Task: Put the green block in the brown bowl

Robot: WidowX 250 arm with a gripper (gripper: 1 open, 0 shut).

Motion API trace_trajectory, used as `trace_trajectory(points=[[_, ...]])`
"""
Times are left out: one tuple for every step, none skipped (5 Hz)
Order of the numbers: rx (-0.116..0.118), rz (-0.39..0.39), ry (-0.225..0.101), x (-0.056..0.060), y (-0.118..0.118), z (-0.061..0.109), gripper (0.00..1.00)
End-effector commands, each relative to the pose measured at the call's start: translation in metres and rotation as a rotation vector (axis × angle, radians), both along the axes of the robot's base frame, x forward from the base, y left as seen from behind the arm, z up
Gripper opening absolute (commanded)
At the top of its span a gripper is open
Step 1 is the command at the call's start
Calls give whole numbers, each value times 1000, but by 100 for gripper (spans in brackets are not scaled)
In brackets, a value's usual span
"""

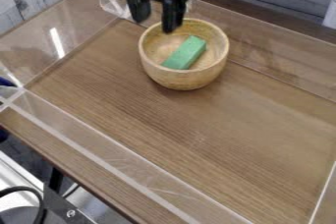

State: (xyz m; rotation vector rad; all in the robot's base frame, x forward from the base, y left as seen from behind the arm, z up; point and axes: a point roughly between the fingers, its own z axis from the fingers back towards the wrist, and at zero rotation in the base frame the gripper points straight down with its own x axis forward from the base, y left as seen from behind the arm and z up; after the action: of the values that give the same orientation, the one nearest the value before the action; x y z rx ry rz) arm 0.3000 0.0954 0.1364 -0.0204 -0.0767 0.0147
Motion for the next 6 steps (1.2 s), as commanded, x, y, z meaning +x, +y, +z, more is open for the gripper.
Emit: trace_trajectory(points=[[21, 2, -101, -1, 5, 46, 100], [27, -1, -84, -11, 7, 45, 100], [37, -1, -48, -19, 13, 32, 100], [47, -10, -16, -25, 14, 19, 0], [57, -13, 14, -28, 16, 7, 100], [59, -11, 28, -26, 17, 1, 100]])
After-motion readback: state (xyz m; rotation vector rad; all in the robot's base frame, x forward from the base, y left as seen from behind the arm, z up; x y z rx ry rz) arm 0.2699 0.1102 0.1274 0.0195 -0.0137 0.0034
